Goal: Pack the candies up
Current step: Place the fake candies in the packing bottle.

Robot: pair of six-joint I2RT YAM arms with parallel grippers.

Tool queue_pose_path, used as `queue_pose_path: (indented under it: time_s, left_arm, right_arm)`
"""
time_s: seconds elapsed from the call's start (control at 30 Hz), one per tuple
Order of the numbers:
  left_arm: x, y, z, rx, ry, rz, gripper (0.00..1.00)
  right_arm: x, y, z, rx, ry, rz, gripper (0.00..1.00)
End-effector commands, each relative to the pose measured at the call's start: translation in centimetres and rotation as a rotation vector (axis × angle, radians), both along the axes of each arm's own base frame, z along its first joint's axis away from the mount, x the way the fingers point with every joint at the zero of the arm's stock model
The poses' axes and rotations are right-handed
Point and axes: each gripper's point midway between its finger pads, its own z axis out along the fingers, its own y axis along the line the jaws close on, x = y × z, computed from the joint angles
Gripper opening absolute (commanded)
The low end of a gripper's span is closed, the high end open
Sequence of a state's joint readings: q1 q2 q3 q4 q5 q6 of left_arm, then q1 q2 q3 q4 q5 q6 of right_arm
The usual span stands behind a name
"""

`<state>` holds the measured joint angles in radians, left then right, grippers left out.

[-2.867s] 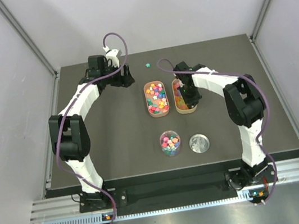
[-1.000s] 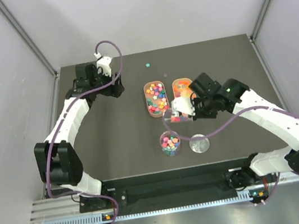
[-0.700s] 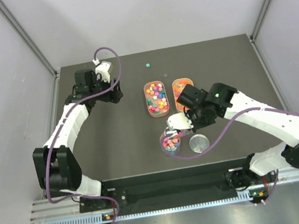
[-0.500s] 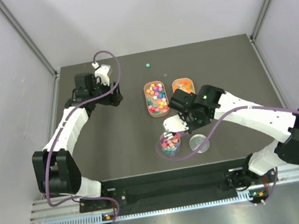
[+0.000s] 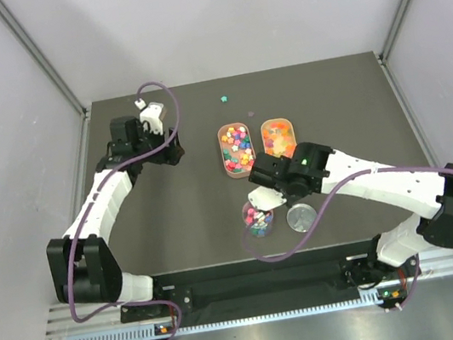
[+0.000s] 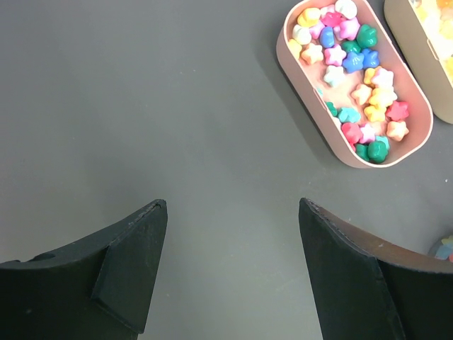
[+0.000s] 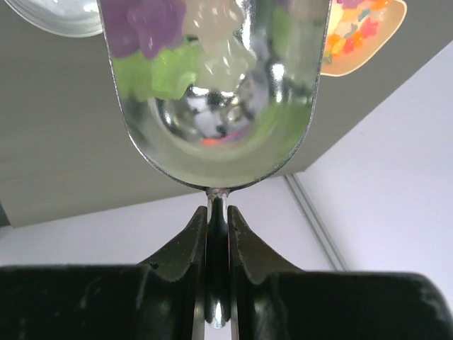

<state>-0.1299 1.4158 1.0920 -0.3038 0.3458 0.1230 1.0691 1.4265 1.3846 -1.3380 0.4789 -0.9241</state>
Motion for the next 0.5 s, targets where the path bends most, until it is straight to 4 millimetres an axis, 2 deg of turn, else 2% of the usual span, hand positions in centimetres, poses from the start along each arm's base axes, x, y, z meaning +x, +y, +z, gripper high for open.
queue_pose_path:
  time_s: [0.0,0.27,0.47]
  left_arm:
    - [0.74,0.4,2.8,-0.021,-0.105,0.021,0.8]
    - [0.66,0.33,2.52,-0.032,-0.098,0.023,0.8]
    - [0.94,0.38,3.2,-0.03,-0.111,0.022,0.8]
  right_arm:
    - [-0.77,-2.67,1.68,-0.156,-0.03,0.05,0.0]
    - [-0.74,-2.72,1.98,-0.22,-0.057,0.127,0.0]
    - [-0.37,-2.76,2.51,-0.25,-0.085,0.153,0.0]
